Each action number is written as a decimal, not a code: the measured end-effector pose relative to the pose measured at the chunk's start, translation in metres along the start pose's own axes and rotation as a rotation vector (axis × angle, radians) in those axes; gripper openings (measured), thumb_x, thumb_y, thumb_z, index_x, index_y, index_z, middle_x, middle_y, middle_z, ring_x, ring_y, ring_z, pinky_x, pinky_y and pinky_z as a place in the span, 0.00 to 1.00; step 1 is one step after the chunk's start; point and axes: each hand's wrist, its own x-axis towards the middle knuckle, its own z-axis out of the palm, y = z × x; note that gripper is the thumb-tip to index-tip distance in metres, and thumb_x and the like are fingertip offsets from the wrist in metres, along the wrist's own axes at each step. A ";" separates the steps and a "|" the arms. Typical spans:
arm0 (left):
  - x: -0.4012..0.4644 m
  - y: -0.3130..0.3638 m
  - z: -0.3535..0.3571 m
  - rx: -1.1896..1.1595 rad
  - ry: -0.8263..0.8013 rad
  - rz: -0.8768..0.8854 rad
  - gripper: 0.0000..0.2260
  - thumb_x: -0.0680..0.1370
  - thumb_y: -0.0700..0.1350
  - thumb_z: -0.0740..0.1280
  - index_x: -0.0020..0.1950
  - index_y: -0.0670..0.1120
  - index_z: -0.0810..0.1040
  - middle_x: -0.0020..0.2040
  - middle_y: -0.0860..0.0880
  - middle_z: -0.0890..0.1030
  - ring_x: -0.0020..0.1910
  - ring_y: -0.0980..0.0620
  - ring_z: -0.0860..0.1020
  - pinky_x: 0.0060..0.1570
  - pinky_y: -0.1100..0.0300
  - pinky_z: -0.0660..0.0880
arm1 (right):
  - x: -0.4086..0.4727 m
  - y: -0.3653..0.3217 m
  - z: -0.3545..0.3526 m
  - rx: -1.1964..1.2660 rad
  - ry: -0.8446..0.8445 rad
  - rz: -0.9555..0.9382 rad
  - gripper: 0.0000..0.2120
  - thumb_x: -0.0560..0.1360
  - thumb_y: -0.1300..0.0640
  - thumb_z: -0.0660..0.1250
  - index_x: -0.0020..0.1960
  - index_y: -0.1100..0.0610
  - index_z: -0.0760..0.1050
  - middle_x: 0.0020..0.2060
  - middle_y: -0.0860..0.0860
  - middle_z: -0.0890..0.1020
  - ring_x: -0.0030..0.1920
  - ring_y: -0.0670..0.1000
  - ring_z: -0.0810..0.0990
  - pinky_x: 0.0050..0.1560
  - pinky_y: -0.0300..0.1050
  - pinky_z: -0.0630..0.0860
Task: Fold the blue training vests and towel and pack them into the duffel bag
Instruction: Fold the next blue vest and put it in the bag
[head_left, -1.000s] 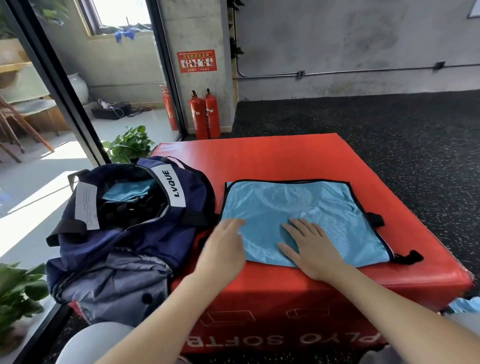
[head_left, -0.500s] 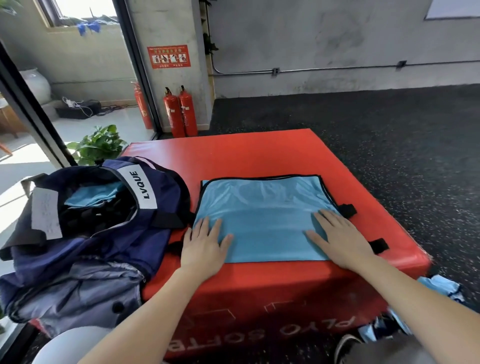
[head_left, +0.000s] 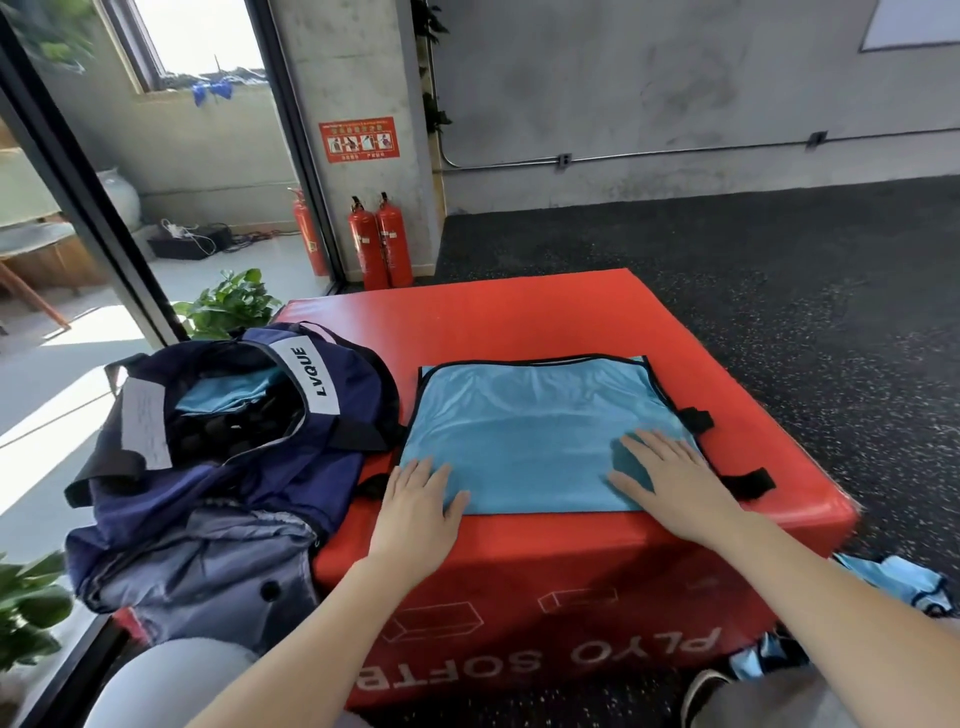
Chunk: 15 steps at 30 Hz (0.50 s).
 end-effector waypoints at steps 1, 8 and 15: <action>-0.005 0.001 -0.001 -0.014 0.031 -0.014 0.28 0.81 0.62 0.55 0.72 0.45 0.75 0.71 0.42 0.74 0.73 0.40 0.67 0.75 0.45 0.59 | -0.003 -0.003 -0.001 0.023 -0.009 -0.028 0.37 0.79 0.29 0.48 0.82 0.48 0.53 0.81 0.45 0.55 0.81 0.48 0.49 0.80 0.49 0.43; -0.035 0.018 -0.012 -0.001 0.052 -0.283 0.26 0.79 0.66 0.59 0.71 0.52 0.73 0.69 0.47 0.70 0.66 0.41 0.67 0.64 0.45 0.65 | -0.022 -0.002 -0.020 0.124 0.011 -0.120 0.22 0.80 0.38 0.62 0.69 0.49 0.75 0.68 0.44 0.75 0.69 0.46 0.71 0.69 0.41 0.66; -0.006 0.017 -0.006 0.054 0.011 -0.234 0.31 0.79 0.68 0.57 0.70 0.46 0.72 0.74 0.44 0.68 0.71 0.40 0.66 0.70 0.46 0.62 | -0.030 0.009 -0.034 0.090 -0.066 -0.152 0.12 0.77 0.55 0.64 0.59 0.48 0.79 0.55 0.41 0.78 0.60 0.44 0.76 0.60 0.42 0.73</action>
